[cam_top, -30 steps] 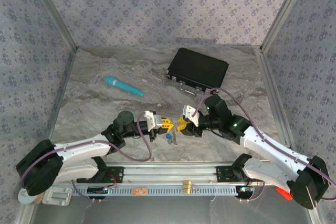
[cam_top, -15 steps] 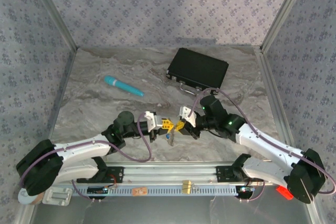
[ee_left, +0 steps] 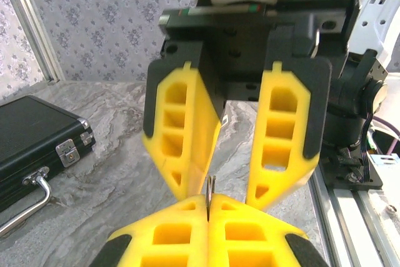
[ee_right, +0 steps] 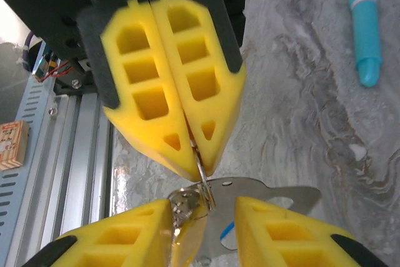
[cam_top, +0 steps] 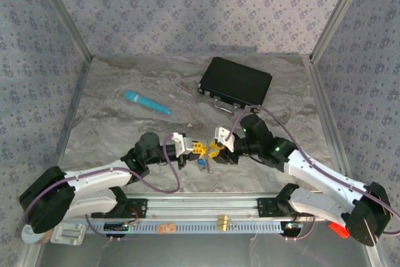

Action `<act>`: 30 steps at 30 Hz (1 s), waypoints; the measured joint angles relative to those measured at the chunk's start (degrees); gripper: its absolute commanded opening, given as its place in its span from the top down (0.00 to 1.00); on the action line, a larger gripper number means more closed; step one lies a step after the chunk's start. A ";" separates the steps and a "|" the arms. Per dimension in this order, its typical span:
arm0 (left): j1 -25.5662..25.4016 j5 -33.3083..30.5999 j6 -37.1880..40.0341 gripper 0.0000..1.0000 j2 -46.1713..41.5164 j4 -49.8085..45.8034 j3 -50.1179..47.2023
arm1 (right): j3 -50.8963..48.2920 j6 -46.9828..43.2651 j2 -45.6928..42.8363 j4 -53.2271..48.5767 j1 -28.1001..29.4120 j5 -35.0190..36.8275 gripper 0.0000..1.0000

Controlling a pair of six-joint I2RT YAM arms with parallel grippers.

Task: Put the keys on the keyring

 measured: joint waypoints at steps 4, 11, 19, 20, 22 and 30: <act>0.00 0.00 0.00 1.00 0.02 0.00 0.00 | -0.02 0.02 -0.63 0.52 0.00 0.09 0.72; 0.00 0.00 0.00 1.00 0.04 0.00 0.02 | -0.11 0.24 0.61 2.12 0.00 0.07 0.85; 0.04 -1.05 0.02 0.83 0.35 -0.31 0.26 | -0.11 0.11 1.05 2.73 -0.15 -0.07 1.00; 0.02 -1.29 0.26 0.78 0.33 -1.25 0.70 | -0.09 -0.24 1.05 2.32 -0.15 0.09 1.00; 0.00 -2.23 1.09 0.71 0.13 -3.30 1.79 | 0.59 -1.46 1.07 -0.13 -0.13 1.18 1.00; 0.00 -4.31 4.57 0.72 -1.51 -12.66 4.66 | 9.22 -8.63 3.06 -12.98 1.18 7.41 1.00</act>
